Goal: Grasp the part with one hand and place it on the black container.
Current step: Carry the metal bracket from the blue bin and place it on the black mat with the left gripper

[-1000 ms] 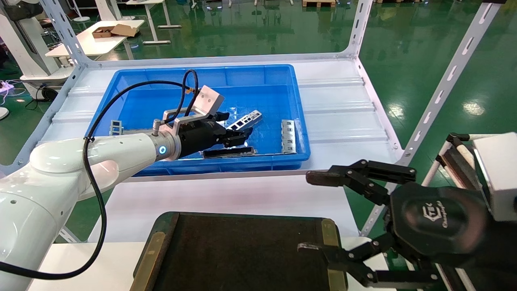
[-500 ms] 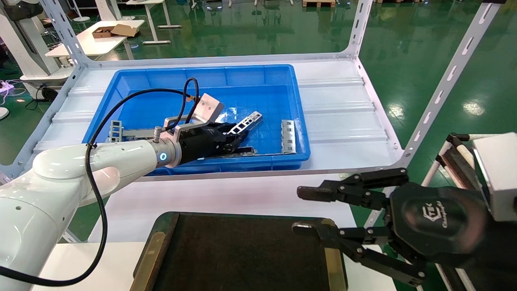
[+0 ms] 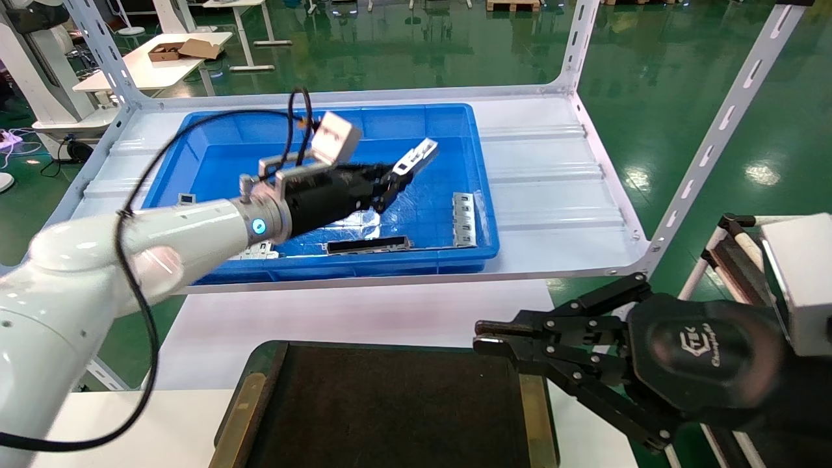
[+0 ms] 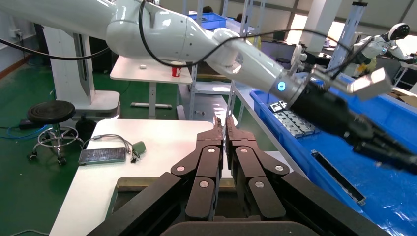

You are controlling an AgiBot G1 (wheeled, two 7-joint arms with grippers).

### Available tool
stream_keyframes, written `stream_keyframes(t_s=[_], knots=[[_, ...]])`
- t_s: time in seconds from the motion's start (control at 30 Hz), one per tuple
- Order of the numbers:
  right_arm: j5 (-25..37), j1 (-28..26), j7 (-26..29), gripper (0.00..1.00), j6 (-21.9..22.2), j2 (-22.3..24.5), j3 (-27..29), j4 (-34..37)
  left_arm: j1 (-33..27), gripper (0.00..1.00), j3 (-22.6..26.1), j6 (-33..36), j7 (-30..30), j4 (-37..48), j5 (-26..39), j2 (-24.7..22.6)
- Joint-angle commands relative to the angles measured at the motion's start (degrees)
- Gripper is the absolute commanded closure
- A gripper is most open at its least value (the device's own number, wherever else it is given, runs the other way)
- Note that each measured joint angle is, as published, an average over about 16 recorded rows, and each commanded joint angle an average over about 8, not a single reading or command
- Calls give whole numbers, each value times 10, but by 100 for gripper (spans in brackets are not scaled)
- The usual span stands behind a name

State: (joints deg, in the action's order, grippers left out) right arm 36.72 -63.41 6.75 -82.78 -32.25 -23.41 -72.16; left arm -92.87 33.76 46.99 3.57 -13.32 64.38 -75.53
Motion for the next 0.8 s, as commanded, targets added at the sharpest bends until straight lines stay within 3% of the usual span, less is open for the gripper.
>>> stream_keyframes(t_s=[0.03,0.27,0.5,0.67,0.8], knots=[[0,0,0,100,0,0,0,0,-6,100,-8,18,10,-4,-15,4],[0,0,0,100,0,0,0,0,4,100,-24,166,17,-44,-52,56],[0,0,0,100,0,0,0,0,74,100,-19,278,-14,-144,-67,117],[0,0,0,100,0,0,0,0,162,100,-10,318,-56,-254,-80,159],[0,0,0,100,0,0,0,0,238,100,-4,291,-93,-321,-82,178]])
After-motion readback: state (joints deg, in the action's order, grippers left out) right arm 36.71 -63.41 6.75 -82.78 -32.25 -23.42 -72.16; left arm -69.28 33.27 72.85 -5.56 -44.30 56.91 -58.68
